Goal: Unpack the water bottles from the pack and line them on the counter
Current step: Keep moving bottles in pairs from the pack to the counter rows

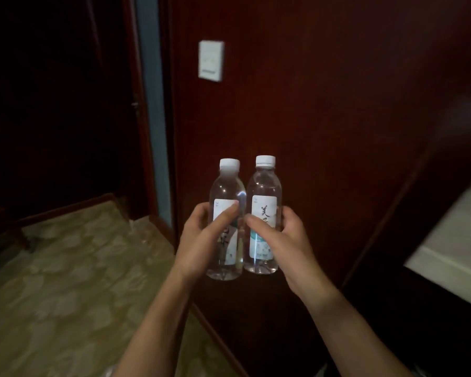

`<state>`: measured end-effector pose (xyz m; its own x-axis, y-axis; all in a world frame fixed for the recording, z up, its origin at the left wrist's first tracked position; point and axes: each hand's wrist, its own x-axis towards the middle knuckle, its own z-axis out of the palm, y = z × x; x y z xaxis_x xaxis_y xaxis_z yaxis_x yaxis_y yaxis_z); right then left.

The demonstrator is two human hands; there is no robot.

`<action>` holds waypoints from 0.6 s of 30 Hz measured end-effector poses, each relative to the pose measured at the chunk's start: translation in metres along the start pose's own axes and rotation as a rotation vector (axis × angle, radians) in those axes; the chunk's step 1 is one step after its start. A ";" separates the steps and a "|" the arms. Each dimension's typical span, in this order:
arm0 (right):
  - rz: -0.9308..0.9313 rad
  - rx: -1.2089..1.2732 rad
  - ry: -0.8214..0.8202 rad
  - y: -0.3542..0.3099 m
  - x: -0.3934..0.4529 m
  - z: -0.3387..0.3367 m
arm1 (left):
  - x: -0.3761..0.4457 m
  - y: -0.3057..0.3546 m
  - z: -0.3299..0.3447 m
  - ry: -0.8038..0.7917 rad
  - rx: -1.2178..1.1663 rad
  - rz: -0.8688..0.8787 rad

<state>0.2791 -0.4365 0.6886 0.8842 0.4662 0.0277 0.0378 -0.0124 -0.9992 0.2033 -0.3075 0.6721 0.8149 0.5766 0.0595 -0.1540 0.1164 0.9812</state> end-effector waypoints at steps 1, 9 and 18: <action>-0.035 -0.008 0.025 -0.010 -0.011 -0.021 | -0.009 0.009 0.020 -0.041 0.013 0.035; -0.253 0.018 0.301 -0.072 -0.095 -0.146 | -0.069 0.064 0.138 -0.327 0.055 0.298; -0.328 -0.113 0.598 -0.108 -0.186 -0.237 | -0.125 0.083 0.240 -0.615 -0.054 0.247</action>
<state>0.2209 -0.7317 0.7983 0.9225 -0.1055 0.3712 0.3665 -0.0616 -0.9284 0.2225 -0.5637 0.7897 0.9197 0.0271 0.3916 -0.3924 0.0899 0.9154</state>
